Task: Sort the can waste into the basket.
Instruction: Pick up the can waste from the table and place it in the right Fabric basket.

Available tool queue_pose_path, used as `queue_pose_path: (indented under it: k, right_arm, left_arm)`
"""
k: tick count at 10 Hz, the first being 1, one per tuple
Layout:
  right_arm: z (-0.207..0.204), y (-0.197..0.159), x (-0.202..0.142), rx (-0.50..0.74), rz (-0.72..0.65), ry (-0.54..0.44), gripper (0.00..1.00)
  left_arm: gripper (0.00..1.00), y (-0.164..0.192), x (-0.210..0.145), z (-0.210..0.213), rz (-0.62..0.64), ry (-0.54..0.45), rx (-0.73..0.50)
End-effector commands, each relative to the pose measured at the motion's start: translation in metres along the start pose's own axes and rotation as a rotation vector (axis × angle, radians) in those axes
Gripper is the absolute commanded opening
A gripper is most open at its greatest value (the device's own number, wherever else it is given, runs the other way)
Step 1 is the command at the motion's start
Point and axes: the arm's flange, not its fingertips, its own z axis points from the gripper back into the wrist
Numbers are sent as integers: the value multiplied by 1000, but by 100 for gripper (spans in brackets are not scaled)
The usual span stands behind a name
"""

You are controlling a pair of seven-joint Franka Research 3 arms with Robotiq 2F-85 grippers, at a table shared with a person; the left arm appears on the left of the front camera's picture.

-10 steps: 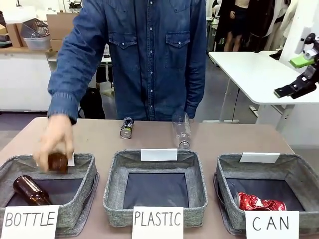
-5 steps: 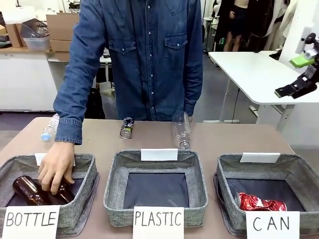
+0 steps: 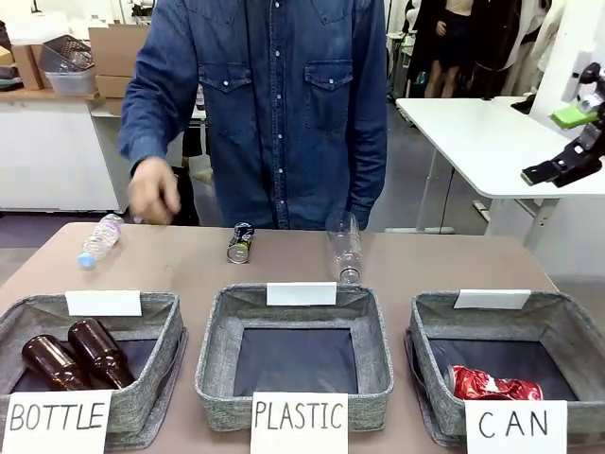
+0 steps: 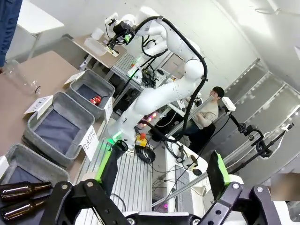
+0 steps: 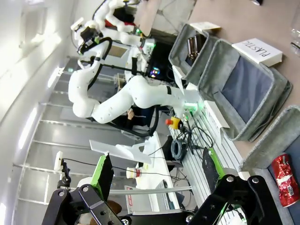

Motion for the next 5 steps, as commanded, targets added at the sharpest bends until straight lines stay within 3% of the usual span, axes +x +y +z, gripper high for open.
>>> queue_pose_path:
  k: [1,3,5]
  right_arm:
    - [4,1,-1,-4,18,13,100]
    - [4,1,-1,-4,18,13,100]
    - [4,1,-1,-4,18,13,100]
  left_arm:
    - [100,1,0,0,1,1,0]
    - [100,24,27,-5,35,35,361]
    - [100,83,58,-35,12,61,635]
